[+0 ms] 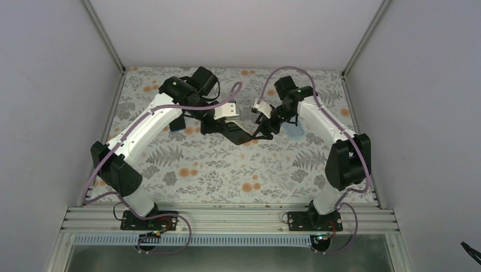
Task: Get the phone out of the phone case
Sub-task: Remove the phone case from the phone.
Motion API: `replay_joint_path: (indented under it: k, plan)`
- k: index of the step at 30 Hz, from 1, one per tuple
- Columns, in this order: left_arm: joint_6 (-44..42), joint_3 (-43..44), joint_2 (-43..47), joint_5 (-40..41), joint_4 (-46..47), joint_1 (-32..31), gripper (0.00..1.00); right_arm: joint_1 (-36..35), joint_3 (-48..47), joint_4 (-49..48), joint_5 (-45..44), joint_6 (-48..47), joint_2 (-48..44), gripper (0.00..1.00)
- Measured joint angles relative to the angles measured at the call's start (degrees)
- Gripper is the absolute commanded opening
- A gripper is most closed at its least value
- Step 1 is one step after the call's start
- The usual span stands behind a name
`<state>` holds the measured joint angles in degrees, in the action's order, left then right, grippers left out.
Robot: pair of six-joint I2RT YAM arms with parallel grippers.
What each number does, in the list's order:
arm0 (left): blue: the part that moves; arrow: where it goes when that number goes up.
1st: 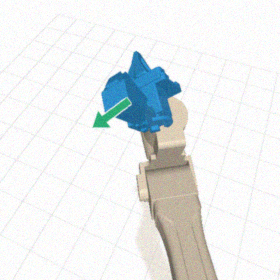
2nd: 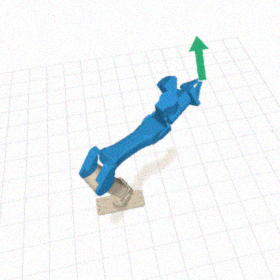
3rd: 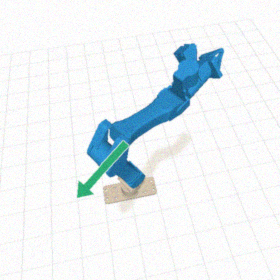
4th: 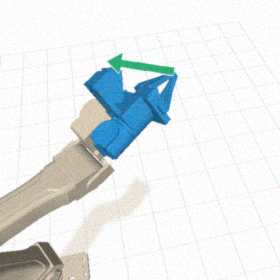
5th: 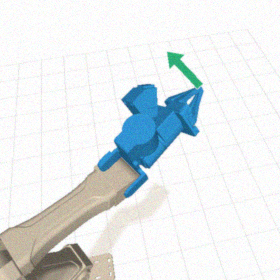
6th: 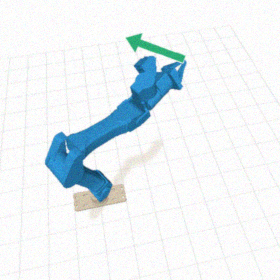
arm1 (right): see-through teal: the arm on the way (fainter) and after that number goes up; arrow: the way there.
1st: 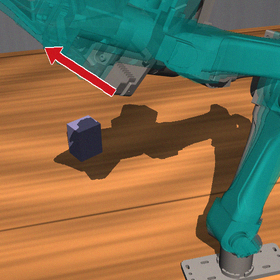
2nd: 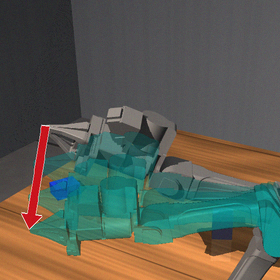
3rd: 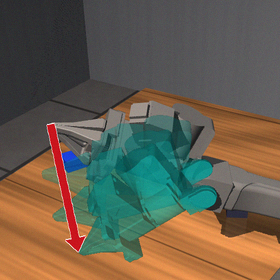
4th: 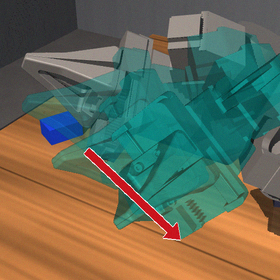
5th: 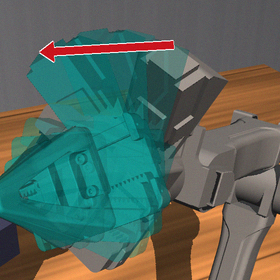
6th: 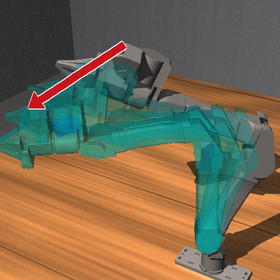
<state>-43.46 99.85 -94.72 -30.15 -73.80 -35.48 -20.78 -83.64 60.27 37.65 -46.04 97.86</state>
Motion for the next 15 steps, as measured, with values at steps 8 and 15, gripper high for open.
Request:
replay_joint_path:
  k: [8,15]
  plan:
    - [0.39,9.38,-3.65,2.19,-5.2,0.46,0.02,0.37,0.74,-3.34,4.63,1.38,-0.79,0.81]
    - [1.25,20.65,-6.32,1.4,-11.54,1.92,0.02,0.66,3.91,-16.13,12.57,6.51,-5.57,0.81]
